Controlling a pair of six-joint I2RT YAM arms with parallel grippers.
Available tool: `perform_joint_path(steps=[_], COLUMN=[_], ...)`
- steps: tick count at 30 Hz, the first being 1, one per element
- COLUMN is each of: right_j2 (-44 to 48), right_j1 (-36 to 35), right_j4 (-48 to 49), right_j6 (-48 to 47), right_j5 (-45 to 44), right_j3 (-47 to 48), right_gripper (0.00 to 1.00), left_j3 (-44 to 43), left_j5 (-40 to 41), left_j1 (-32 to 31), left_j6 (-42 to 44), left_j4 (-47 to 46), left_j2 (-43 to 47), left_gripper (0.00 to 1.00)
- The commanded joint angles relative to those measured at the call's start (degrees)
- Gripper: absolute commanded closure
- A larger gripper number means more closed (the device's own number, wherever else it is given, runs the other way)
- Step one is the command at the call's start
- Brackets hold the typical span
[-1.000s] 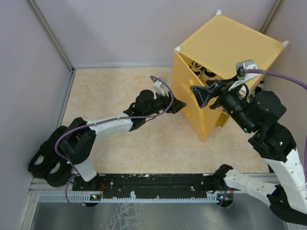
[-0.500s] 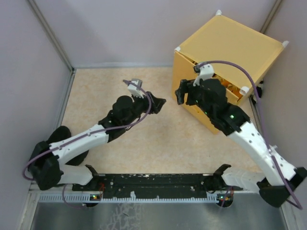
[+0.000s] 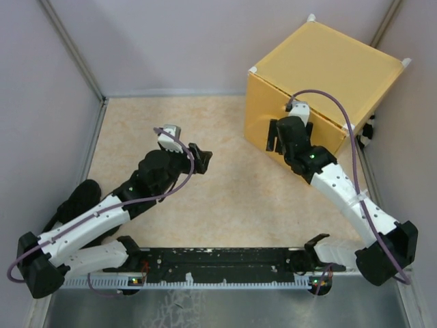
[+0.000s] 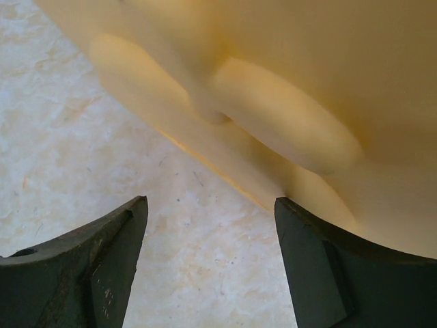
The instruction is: Place and organize the shoes in the shoe cabinet
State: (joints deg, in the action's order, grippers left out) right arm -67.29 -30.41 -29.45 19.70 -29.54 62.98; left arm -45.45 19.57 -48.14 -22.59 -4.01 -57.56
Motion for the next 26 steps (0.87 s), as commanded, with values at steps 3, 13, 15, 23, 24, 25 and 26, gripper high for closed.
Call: perform_joint_path(steps=[3, 13, 15, 23, 24, 25, 26], right_j2=[-1.04, 0.41, 2.31, 3.43, 3.21, 3.06, 2.92], right_j1=[3.69, 3.68, 3.69, 3.70, 3.70, 3.68, 3.69], right_j4=[-0.44, 0.45, 2.66, 2.98, 2.87, 2.82, 2.84], right_j6=[1.77, 4.88, 4.69, 4.59, 4.78, 4.87, 4.96], right_j5=[0.75, 2.31, 2.85, 3.02, 2.88, 2.89, 2.99], right_j3=[0.75, -2.82, -4.48, -5.36, -5.25, -5.21, -5.22], right_gripper=[0.24, 0.24, 0.23, 0.25, 0.25, 0.24, 0.23], left_j3=[0.48, -1.24, -1.35, -1.61, -1.57, -1.59, -1.65], left_j5=[2.21, 2.14, 2.53, 2.98, 3.01, 3.01, 3.04], left_j1=[-0.26, -0.27, -0.28, -0.27, -0.25, -0.24, -0.27], left_j6=[3.25, 5.17, 5.40, 5.37, 5.43, 5.49, 5.58], left_j4=[5.47, 9.37, 9.36, 9.56, 9.60, 9.55, 9.58], left_j2=[2.31, 3.21, 3.25, 3.32, 3.23, 3.23, 3.08], left_gripper=[0.02, 0.01, 0.01, 0.01, 0.01, 0.01, 0.01])
